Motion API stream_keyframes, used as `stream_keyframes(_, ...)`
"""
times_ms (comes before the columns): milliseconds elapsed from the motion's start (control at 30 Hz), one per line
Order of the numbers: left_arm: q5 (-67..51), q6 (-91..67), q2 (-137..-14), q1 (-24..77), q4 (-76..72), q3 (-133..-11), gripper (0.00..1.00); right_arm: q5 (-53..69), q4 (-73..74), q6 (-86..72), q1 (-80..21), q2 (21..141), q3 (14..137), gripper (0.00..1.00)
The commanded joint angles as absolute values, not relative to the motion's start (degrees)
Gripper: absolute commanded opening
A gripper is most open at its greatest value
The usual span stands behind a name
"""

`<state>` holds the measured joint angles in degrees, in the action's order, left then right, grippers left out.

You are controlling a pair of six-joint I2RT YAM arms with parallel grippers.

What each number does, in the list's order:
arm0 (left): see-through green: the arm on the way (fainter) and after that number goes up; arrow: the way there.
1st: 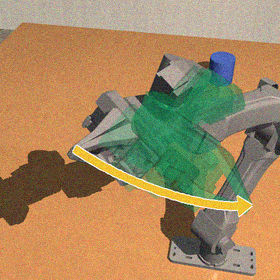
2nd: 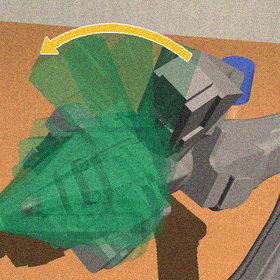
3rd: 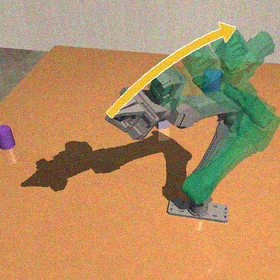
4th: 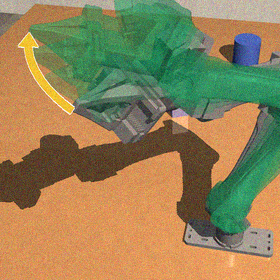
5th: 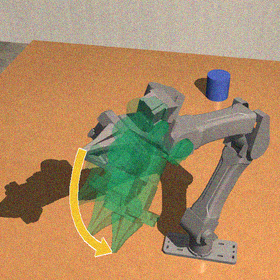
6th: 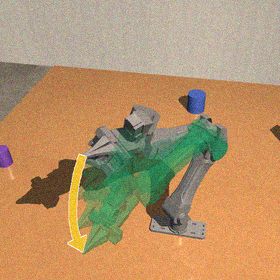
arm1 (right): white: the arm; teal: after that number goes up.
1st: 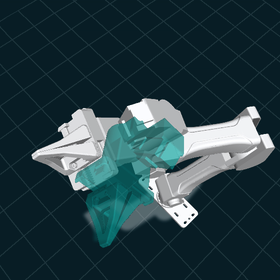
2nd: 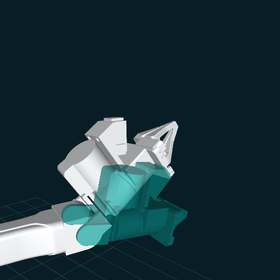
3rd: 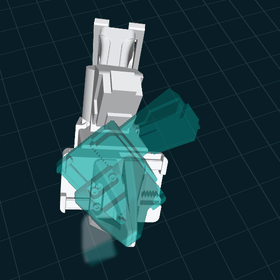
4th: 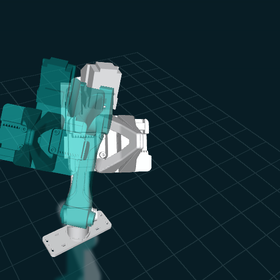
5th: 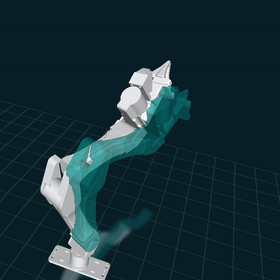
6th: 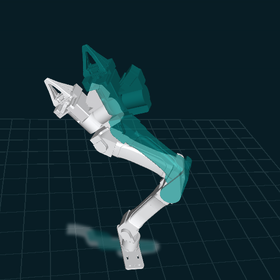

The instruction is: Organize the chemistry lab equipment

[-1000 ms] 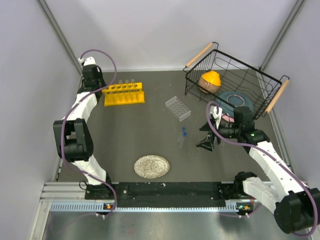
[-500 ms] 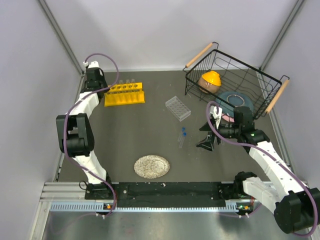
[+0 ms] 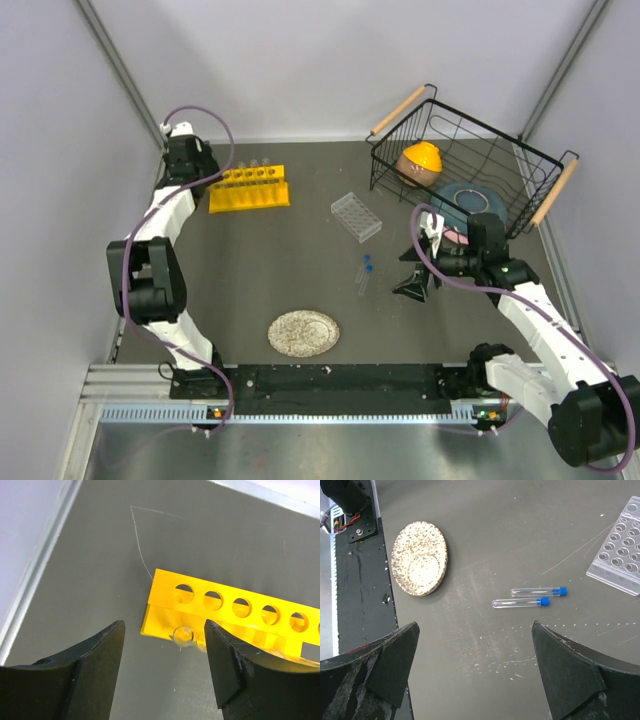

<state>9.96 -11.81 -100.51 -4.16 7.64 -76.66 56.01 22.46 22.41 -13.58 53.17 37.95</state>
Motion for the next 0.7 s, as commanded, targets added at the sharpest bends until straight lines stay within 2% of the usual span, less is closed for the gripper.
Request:
stream_keyframes(0,14.8,-12.7,-93.1,-4.5,7.9,-76.4,0.74,56.3,22.1,24.3,-13.2,53.0,40.4,0.96)
stream_keyframes(200,17.6,-13.4,-84.0,-4.9,9.5,-72.8,0.86,55.8,22.2,25.1,-13.1,52.5,40.2,0.96)
stream_keyframes(333,17.6,-15.7,-76.6,-5.3,10.6,-69.0,0.99,55.9,22.1,25.3,-12.7,52.4,40.2,0.97)
stream_keyframes(500,14.0,-22.4,-64.8,-6.2,12.6,-61.2,0.99,55.7,22.1,25.1,-11.6,52.3,40.3,0.99)
stream_keyframes(667,2.7,-25.6,-56.0,-6.2,13.3,-52.9,0.99,54.9,22.1,23.8,-10.0,53.0,40.8,0.99)
